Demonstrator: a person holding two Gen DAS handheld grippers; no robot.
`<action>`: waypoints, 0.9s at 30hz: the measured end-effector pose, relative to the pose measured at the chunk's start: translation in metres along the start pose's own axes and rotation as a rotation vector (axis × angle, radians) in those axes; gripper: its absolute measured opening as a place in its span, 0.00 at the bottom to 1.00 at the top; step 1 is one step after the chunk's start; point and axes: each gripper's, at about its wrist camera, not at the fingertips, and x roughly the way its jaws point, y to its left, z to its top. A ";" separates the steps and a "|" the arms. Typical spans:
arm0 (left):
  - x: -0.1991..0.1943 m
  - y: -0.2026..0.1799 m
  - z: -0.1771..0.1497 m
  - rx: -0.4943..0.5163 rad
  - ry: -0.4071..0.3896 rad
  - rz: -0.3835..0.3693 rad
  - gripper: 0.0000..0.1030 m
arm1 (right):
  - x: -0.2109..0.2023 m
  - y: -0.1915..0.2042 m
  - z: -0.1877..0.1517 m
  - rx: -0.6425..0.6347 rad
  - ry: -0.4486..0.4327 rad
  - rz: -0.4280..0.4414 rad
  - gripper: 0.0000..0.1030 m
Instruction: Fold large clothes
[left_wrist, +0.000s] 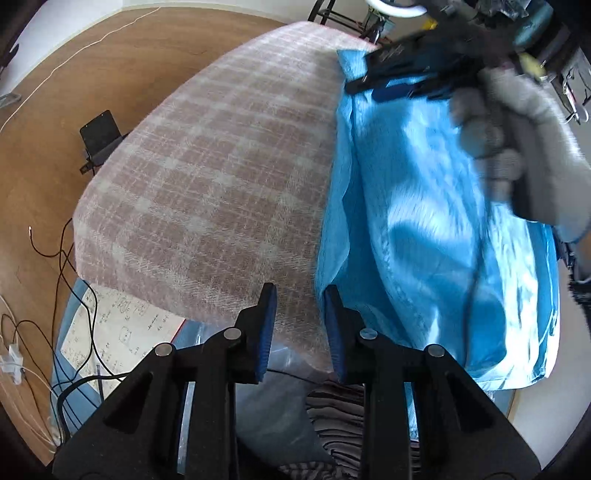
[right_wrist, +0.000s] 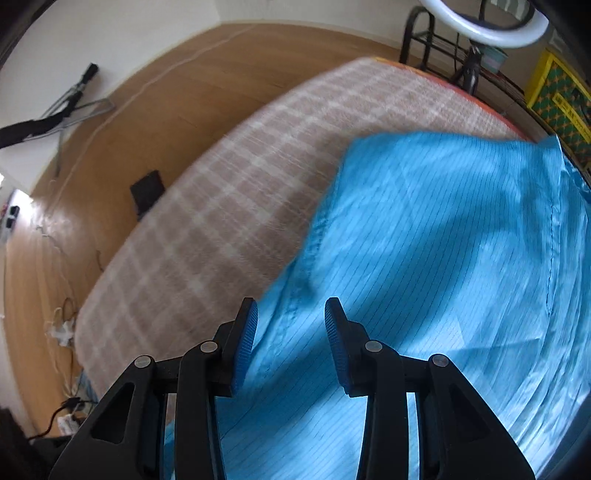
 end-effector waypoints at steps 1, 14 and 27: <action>-0.002 0.000 0.000 0.004 -0.009 -0.004 0.26 | 0.004 -0.005 0.001 0.005 0.003 -0.008 0.35; -0.029 0.000 -0.003 -0.018 -0.053 -0.184 0.26 | 0.014 -0.001 0.016 -0.032 0.015 -0.073 0.04; -0.020 -0.017 0.000 0.014 -0.028 -0.160 0.26 | -0.014 -0.021 0.075 0.068 -0.117 -0.032 0.01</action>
